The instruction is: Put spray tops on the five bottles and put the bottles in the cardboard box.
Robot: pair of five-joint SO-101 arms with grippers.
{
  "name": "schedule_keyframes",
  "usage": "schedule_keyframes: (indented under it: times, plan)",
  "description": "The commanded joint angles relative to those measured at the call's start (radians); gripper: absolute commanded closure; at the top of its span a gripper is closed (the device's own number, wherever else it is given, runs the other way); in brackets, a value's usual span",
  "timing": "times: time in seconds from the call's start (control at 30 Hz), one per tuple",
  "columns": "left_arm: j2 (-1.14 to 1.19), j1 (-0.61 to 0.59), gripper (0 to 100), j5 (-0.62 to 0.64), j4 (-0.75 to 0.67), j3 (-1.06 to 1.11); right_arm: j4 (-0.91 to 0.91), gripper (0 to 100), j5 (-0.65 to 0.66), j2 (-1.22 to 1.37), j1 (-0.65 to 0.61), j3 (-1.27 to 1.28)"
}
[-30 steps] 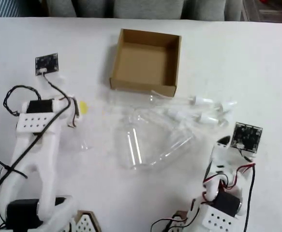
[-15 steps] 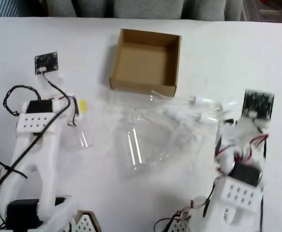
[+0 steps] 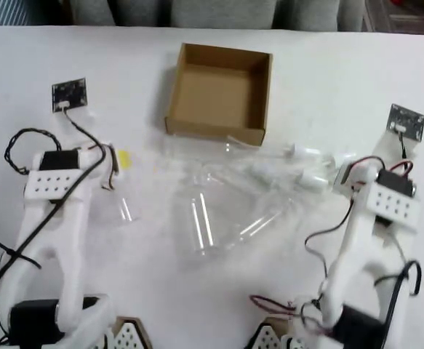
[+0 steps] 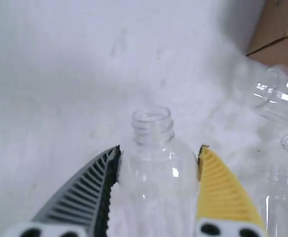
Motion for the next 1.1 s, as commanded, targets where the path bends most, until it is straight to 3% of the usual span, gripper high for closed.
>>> schedule_keyframes:
  times: [0.0, 0.2, 0.63, 1.07]
  plan:
    - [-0.044, -0.012, 88, 0.009, -0.028, -0.003, 0.010, 94.8, -0.071, 0.082, 0.010, -0.126]
    - [-0.045, -0.012, 88, 0.009, -0.081, 0.028, 0.008, 91.4, -0.193, 0.265, -0.012, -0.252]
    - [-0.045, -0.012, 88, 0.009, -0.104, 0.040, 0.010, 91.0, -0.198, 0.656, -0.027, -0.543]
    - [-0.044, -0.010, 88, -0.048, -0.104, 0.040, 0.024, 91.2, -0.195, 0.814, -0.028, -0.628]
